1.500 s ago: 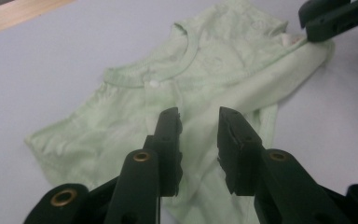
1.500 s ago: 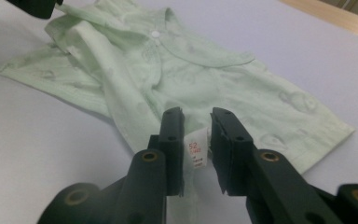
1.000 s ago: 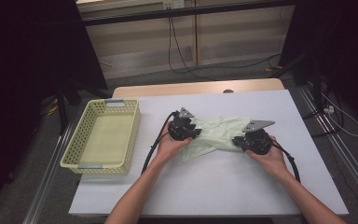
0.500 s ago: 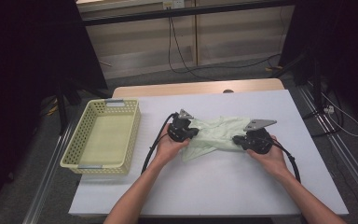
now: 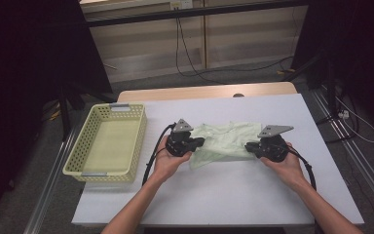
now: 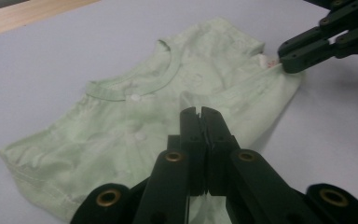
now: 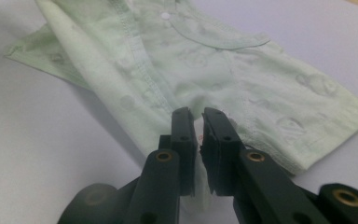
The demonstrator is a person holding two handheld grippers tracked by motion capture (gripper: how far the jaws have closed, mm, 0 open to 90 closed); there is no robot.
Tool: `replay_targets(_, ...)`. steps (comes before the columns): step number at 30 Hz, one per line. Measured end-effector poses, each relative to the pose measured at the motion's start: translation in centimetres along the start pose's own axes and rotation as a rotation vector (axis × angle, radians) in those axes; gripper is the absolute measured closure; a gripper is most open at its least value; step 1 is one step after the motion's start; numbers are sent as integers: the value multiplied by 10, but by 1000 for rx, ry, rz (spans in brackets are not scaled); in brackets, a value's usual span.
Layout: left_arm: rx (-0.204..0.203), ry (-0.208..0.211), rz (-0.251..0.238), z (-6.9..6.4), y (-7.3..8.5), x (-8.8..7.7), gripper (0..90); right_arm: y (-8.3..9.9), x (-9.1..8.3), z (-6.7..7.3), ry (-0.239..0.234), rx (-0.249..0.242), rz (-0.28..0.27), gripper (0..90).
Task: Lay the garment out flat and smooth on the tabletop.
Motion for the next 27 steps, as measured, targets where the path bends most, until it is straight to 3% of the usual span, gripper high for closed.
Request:
replay_targets(4, 22, 10, -20, -5, 0, -7, 887, 4, 3, 3, -4, -10, 40, 897)
replay_targets(6, 34, 6, -16, -7, 3, -10, 886, 3, 0, 5, -10, -15, 33, 899)
replay_targets(11, 56, 33, -1, -14, 13, -15, 883, 3, -11, 12, -41, -15, 8, 897)
replay_targets(19, 80, 61, 42, -23, 30, -15, 854, 20, -18, 27, -79, -62, 59, 895)
replay_targets(23, 76, 70, 58, -25, 38, -17, 829, 29, -21, 34, -105, -72, 73, 893)
replay_targets(27, 37, 57, 39, -19, 37, -16, 757, 37, -20, 42, -121, -92, 100, 891)
Point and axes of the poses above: each handheld gripper's, and its own axes: x roughly forward along the jaws, y roughly out of its underside, z roughly to its left, the point moved 7 cm from there along x, roughly forward along the jaws, and after that the axes turned 10 degrees about x, right-handed, at the moved point
